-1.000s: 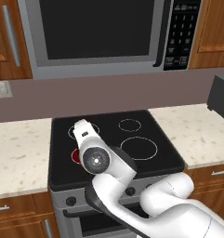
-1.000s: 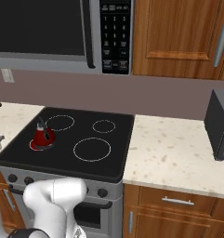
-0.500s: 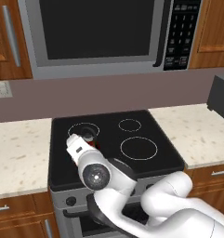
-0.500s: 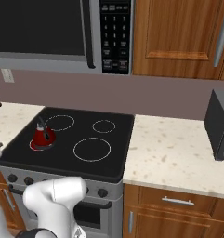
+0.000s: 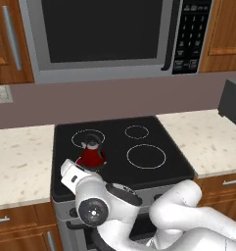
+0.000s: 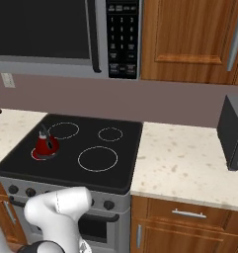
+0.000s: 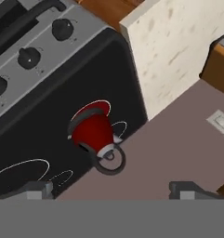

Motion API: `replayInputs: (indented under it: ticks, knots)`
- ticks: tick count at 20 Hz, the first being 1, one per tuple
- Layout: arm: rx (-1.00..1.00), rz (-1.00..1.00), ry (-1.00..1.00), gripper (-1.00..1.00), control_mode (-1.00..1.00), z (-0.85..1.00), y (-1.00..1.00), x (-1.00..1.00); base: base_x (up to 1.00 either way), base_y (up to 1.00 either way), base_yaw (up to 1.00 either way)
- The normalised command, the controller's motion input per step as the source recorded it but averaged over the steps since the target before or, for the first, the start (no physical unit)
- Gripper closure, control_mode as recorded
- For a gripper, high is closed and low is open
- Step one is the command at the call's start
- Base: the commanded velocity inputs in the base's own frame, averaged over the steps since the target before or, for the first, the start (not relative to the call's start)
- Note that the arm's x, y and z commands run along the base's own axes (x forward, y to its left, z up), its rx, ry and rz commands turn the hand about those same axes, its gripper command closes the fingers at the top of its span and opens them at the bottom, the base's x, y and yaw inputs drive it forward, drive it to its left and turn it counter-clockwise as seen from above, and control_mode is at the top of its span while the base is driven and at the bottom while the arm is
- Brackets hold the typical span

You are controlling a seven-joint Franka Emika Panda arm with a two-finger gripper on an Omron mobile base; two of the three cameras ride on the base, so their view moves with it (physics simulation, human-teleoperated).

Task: The kettle is done boiling. Turn off the stove, then wait for 300 timesteps before moving the kettle to the dining table.

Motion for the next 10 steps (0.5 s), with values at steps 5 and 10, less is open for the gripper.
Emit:
replayInputs:
  ticks: [5, 10]
  knots:
    - [-0.17, 0.01, -0.12, -1.00, -1.00, -0.18, 0.14, -0.18, 0.00, 0.00, 0.00]
    - [-0.15, 0.01, -0.15, -1.00, -1.00, -0.19, 0.12, -0.09, 0.00, 0.00, 0.00]
